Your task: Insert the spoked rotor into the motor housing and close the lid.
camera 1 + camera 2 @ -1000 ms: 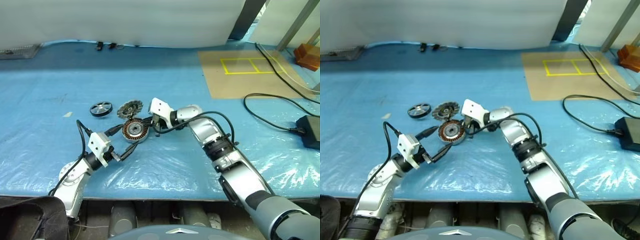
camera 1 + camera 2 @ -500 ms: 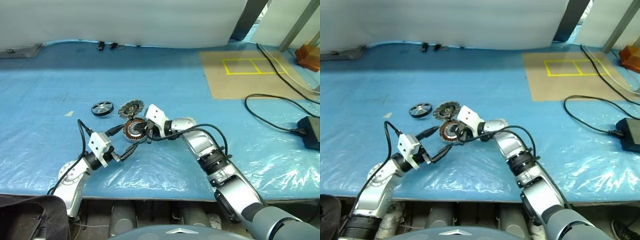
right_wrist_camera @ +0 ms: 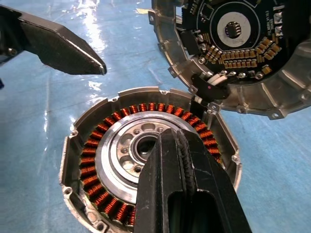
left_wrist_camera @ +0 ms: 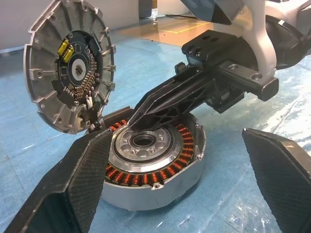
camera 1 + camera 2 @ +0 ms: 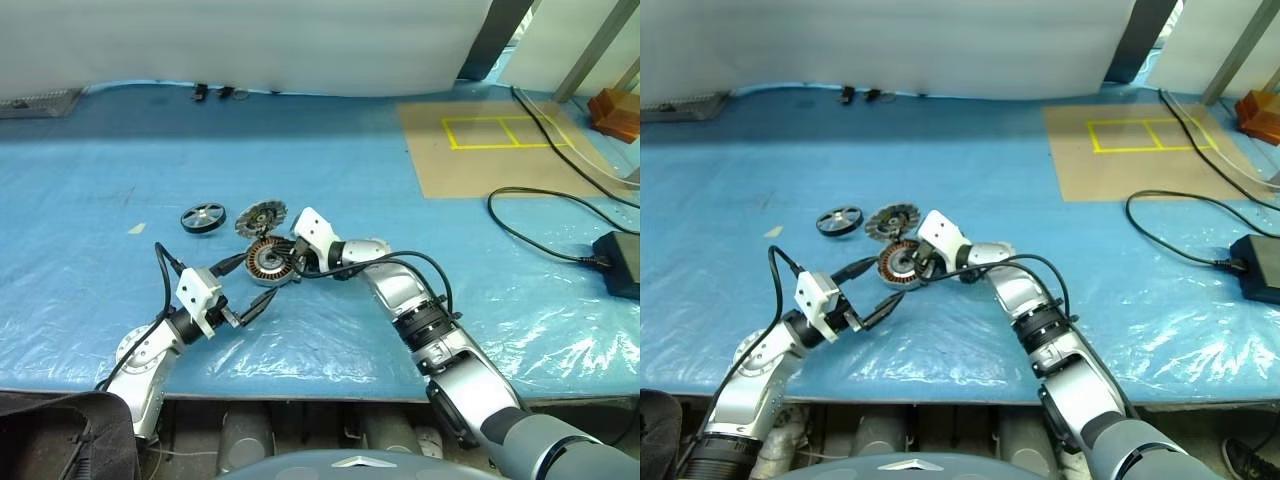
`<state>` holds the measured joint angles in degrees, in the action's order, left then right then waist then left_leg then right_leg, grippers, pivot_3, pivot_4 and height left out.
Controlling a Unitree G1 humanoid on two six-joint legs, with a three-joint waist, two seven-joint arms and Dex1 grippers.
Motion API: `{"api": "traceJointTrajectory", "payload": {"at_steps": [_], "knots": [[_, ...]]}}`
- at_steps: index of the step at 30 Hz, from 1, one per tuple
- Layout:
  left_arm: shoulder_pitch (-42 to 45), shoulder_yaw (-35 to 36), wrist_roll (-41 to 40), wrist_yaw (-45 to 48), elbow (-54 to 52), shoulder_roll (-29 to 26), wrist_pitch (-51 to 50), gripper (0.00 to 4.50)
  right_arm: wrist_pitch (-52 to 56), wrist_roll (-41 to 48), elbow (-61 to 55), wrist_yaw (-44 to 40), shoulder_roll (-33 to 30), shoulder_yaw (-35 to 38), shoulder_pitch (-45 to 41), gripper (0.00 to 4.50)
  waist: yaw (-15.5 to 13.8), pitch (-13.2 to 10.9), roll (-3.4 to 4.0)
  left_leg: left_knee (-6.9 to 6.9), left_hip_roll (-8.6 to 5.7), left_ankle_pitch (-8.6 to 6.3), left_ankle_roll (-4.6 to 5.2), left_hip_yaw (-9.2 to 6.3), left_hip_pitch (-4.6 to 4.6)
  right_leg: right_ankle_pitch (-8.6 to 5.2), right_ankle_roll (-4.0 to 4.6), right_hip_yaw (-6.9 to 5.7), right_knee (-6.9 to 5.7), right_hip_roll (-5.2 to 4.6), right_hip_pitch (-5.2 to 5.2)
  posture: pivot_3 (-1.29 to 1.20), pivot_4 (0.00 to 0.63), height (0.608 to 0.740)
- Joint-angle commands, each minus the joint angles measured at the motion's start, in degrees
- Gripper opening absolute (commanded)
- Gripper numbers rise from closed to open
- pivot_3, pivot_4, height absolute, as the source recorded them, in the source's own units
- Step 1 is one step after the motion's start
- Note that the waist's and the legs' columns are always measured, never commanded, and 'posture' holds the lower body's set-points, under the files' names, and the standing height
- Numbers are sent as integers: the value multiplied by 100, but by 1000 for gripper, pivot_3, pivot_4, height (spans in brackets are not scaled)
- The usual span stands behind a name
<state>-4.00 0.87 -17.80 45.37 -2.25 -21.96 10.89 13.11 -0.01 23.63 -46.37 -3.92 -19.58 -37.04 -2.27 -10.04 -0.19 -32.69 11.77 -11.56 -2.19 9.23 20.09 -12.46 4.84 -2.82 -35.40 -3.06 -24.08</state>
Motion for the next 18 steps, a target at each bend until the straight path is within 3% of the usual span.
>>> {"api": "traceJointTrajectory", "payload": {"at_steps": [1, 12, 18], "knots": [[40, 75, -56, -28, -98, -10, 57, 4500, -77, 309, -411, -182, 111, 110, -15, 16, 0, 0, 0, 1, 0, 0, 0, 0, 3, 0, 0, 0, 0, 0, -3, 0, 150, 740], [54, 85, -50, -48, -63, -11, 76, 4500, 28, -405, 205, -18, -49, -478, 1, 16, 4, 0, 0, 4, 0, 0, -1, 0, -3, 0, 0, 0, 4, 0, 1, 0, 150, 740], [130, 76, -48, -1, 16, -33, 95, 4500, -301, -258, 165, -25, 63, -355, -72, 16, 2, 1, 0, 3, 0, 0, 0, 0, -11, 0, -1, 0, 4, 0, 8, 0, 150, 740]]}}
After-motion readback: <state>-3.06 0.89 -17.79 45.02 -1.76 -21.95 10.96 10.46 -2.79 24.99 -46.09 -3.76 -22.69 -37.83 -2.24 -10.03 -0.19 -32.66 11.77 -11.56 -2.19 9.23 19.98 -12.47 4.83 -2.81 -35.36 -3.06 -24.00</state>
